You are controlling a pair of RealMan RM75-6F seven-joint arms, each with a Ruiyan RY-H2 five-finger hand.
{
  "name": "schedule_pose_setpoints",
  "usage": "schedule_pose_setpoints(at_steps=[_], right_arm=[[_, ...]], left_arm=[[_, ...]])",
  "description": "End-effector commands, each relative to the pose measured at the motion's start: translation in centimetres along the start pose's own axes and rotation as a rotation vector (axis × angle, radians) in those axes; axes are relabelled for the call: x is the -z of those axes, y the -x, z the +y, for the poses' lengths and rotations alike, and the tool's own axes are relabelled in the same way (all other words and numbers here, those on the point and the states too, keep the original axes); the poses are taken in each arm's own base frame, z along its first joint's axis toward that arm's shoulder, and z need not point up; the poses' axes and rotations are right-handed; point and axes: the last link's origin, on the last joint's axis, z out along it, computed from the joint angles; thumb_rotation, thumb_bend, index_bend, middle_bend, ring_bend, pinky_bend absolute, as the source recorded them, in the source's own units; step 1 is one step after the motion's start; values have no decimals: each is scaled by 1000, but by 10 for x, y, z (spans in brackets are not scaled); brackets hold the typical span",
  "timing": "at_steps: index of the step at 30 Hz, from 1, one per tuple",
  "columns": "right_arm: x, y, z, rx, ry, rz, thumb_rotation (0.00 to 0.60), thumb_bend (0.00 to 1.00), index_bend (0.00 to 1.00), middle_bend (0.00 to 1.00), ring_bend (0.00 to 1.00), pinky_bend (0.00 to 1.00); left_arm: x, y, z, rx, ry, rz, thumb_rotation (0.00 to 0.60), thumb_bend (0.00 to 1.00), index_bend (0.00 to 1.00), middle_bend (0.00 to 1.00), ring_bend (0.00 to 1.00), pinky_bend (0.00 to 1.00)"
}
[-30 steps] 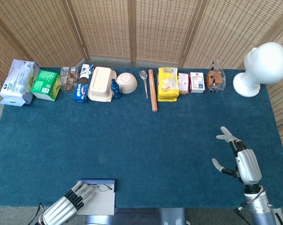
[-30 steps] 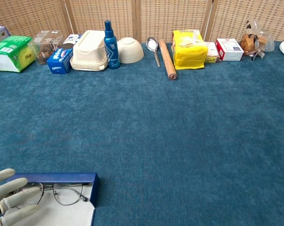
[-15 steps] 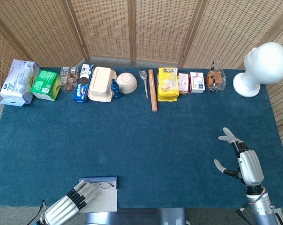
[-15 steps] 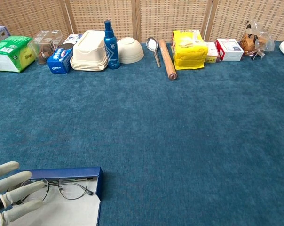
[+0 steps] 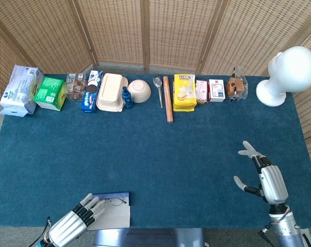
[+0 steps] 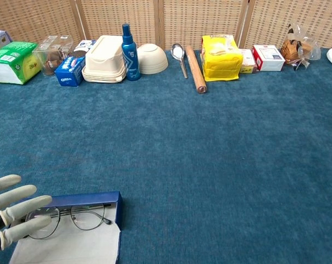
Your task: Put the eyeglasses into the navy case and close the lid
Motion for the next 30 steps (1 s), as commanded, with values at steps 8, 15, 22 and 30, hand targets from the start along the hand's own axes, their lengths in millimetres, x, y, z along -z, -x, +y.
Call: schedule_pose_setpoints(at_steps=[8, 15, 22, 30], right_arm=[[2, -1, 3, 0, 10, -3, 600, 258, 41, 291, 247, 310], [4, -2, 5, -4, 15, -1, 600, 255, 41, 291, 247, 311], [4, -3, 5, -5, 13, -3, 600, 254, 41, 291, 247, 310], [5, -4, 8, -11, 26, -2, 600, 252, 41, 291, 247, 310]], left_arm=[[-8, 1, 0, 39, -24, -5, 437, 253, 104, 0, 0, 0], [-14, -2, 0, 49, -28, 13, 439, 252, 126, 0, 0, 0], [-22, -5, -2, 57, -28, 24, 439, 253, 155, 0, 0, 0], [-32, -5, -1, 74, -16, 21, 459, 294, 234, 0, 0, 0]])
